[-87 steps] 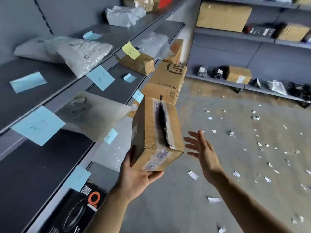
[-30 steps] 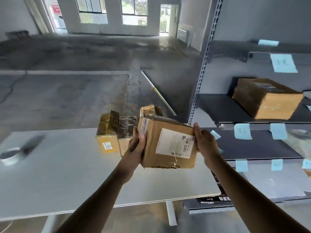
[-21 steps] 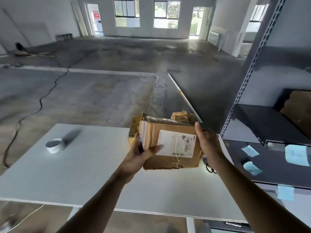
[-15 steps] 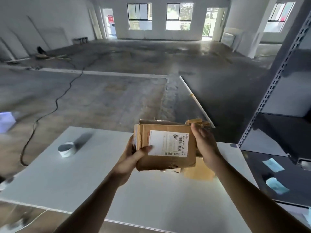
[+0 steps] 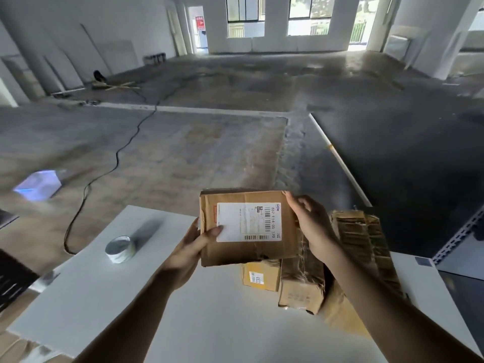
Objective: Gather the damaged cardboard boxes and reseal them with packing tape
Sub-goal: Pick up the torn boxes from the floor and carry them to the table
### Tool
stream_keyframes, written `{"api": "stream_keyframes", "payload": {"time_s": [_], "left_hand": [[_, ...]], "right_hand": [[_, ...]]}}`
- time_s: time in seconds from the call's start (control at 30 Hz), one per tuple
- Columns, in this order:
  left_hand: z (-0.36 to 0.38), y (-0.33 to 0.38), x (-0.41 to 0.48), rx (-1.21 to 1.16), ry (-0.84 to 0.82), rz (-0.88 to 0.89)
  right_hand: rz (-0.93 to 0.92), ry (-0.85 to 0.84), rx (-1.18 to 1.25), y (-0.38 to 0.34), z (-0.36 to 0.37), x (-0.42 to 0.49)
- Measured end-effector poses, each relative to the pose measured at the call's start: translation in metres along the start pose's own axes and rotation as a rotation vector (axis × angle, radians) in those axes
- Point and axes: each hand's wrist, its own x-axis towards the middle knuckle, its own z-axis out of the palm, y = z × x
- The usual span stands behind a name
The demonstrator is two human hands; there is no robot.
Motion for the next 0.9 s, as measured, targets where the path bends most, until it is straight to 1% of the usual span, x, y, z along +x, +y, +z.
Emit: {"api": "stream_keyframes", "payload": {"time_s": [0.13,0.23,0.43,0.5,0.53,0.6,0.7,0.77,0.83,0.9], "left_hand": [[-0.021,-0.007,0.017,0.010,0.026,-0.015],[-0.041,-0.013,0.031,0.012,0.034,-0.028],[-0.095,-0.021,0.053,0.044,-0.022,-0.031],[-0.107,-0.025,0.058,0.064,-0.027,-0.038],[-0.133,-0.031,0.066,0.074,-0.057,-0.060],[-0.145,-0.039,0.069,0.126,-0.067,-0.086],[-0.181,-0.060,0.078,0.177,-0.008,-0.166],[-0.197,-0.079,0.083,0.278,0.002,-0.200],[-0.204,-0.096,0.085,0.377,-0.020,-0.192],[-0.206,-0.111,0.087,0.422,-0.025,-0.153]], "right_hand": [[0.001,-0.025,0.039,0.001,0.017,0.015],[0.001,-0.004,0.050,0.005,0.033,0.026],[0.011,0.026,0.030,0.009,0.079,0.038],[0.010,0.010,0.017,0.014,0.090,0.037],[0.023,0.034,0.004,0.020,0.115,0.044],[0.048,0.029,-0.011,0.026,0.123,0.043],[0.099,0.032,-0.057,0.035,0.161,0.048],[0.145,0.042,-0.073,0.040,0.179,0.044],[0.202,0.035,-0.121,0.048,0.193,0.040],[0.243,0.026,-0.173,0.059,0.202,0.040]]}}
